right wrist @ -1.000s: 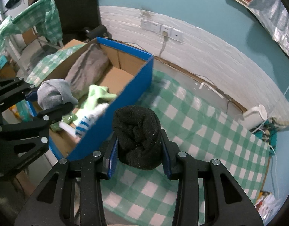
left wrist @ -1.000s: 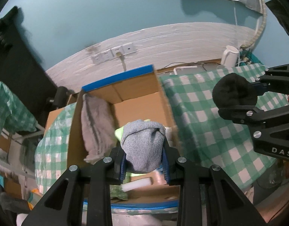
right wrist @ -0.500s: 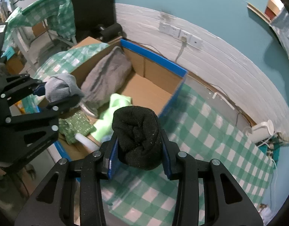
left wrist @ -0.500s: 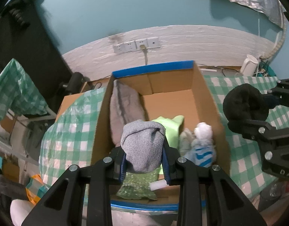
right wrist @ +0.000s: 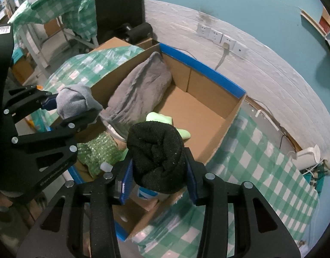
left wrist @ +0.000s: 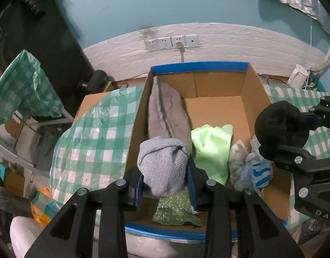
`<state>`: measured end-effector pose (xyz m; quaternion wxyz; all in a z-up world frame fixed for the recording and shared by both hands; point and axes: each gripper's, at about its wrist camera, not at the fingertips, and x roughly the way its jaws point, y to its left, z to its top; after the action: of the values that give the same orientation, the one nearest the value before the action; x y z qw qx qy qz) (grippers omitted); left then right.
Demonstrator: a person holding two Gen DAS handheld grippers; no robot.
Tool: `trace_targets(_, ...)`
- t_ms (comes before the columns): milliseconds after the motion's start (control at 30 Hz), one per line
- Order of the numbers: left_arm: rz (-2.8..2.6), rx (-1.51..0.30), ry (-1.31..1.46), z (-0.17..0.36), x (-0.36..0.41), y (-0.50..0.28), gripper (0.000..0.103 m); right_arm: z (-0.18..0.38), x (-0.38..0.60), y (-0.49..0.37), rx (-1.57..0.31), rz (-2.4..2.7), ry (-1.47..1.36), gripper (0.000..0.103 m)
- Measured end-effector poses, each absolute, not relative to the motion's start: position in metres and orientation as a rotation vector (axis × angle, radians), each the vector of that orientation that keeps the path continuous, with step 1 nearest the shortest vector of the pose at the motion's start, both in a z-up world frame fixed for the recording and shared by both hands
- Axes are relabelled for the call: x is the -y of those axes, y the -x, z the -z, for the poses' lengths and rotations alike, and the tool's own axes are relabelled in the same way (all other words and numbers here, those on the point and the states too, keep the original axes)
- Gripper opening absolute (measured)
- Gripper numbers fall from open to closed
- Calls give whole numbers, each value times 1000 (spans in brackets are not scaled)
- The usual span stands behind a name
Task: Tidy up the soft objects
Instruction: 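Open the left gripper dropping the grey sock into the box while the right releases the black beanie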
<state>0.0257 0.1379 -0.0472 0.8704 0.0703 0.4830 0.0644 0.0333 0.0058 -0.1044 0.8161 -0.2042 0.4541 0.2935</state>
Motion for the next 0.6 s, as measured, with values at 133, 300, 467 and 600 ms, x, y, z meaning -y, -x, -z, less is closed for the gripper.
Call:
trace_targets(133, -150, -1017, -124, 47, -146, -25, 47, 103, -11, -32, -948, -625, 444, 62)
trace_targets(300, -176, -1003, -130, 44, -147, -25, 71, 100, -12, -30, -917, -612, 459, 68)
trace_targets(467, -181, -1002, -144, 42, -145, -23, 74, 99, -5, -31, -920, -592, 450, 68)
trace_targets(600, -175, -998, -150, 39, -141, -20, 75, 94, 8, -29, -918, -572, 431, 68)
